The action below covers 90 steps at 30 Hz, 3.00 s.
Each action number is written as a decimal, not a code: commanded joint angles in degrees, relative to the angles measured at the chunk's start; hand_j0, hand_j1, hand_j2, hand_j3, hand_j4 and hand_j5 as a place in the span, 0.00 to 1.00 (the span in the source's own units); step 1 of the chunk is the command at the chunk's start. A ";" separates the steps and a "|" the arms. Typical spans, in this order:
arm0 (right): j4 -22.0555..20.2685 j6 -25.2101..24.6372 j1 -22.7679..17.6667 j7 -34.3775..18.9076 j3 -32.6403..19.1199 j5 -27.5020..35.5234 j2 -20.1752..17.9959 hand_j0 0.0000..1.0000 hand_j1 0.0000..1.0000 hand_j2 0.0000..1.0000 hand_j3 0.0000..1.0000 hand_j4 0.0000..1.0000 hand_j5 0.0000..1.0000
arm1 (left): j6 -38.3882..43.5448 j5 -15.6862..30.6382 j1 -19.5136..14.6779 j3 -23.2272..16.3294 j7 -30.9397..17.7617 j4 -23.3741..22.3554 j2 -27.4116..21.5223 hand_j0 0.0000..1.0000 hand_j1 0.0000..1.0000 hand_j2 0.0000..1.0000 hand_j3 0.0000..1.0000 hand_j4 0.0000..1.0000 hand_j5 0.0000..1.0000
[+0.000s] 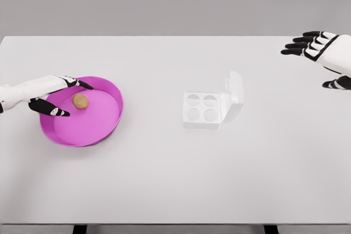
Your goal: Pack egg into the box and close the box lid
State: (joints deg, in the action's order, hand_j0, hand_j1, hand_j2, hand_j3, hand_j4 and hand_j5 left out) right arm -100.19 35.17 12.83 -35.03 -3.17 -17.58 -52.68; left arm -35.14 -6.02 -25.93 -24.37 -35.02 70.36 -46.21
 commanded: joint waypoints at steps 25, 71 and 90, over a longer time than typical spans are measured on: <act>-0.18 -0.17 -1.49 0.03 0.89 0.35 0.73 1.00 1.00 1.00 1.00 1.00 1.00 | 0.14 -14.20 -2.46 0.82 0.02 3.82 0.07 0.82 0.82 0.82 0.82 0.82 0.82; -0.18 -0.17 -3.87 0.03 -0.61 0.35 0.47 1.00 1.00 1.00 1.00 1.00 1.00 | 0.14 -18.06 -2.29 0.29 0.02 4.96 2.97 0.77 0.77 0.77 0.77 0.77 0.77; -0.18 -0.17 -4.57 0.03 -0.96 0.35 0.20 1.00 1.00 1.00 1.00 1.00 1.00 | 0.14 -18.59 -0.97 0.38 0.02 4.61 2.71 0.77 0.77 0.77 0.77 0.77 0.77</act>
State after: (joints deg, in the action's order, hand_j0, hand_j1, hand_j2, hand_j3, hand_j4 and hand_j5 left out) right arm -100.39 35.17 8.26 -35.03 -4.09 -17.55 -52.32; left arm -35.15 -24.89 -26.89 -24.01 -35.02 74.99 -43.40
